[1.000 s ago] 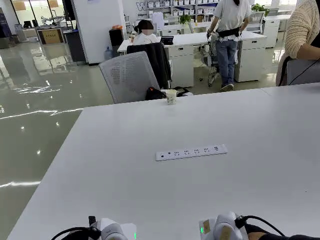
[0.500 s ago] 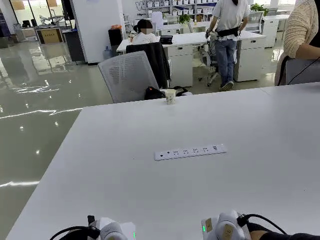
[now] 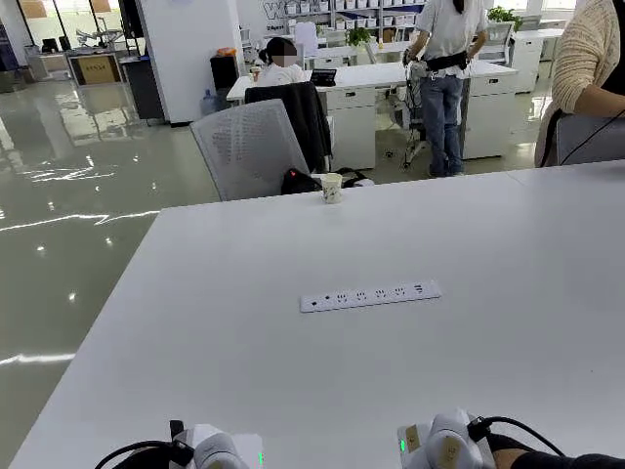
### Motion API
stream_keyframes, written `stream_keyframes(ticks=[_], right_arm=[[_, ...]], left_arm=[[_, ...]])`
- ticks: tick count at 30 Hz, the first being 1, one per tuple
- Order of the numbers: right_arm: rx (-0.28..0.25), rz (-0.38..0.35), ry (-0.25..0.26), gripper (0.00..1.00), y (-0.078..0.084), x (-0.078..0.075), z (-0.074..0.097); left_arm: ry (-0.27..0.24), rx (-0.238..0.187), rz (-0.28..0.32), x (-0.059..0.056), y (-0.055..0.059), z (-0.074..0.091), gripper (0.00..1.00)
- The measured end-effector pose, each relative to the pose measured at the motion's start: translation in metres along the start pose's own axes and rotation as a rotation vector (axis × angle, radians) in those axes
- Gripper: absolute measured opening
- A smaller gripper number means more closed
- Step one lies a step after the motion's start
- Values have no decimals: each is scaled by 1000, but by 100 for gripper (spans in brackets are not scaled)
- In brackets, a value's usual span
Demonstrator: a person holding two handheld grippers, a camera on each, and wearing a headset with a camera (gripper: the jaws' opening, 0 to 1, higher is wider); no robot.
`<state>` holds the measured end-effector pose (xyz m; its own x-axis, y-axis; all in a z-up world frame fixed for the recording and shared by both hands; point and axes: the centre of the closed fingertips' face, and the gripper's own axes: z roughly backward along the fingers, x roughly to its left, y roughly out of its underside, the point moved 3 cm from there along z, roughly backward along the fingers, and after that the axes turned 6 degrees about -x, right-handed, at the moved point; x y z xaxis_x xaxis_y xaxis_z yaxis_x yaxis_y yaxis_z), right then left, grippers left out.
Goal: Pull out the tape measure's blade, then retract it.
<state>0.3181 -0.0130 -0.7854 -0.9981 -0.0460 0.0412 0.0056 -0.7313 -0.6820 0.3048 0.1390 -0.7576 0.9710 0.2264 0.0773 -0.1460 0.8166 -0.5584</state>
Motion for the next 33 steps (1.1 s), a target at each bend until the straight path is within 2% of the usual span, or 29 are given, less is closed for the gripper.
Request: stream_keyframes(ticks=[33], right_arm=[[8, -3, 3, 10, 15, -3, 15]], left_arm=[[0, 1, -1, 1, -1, 0, 32]])
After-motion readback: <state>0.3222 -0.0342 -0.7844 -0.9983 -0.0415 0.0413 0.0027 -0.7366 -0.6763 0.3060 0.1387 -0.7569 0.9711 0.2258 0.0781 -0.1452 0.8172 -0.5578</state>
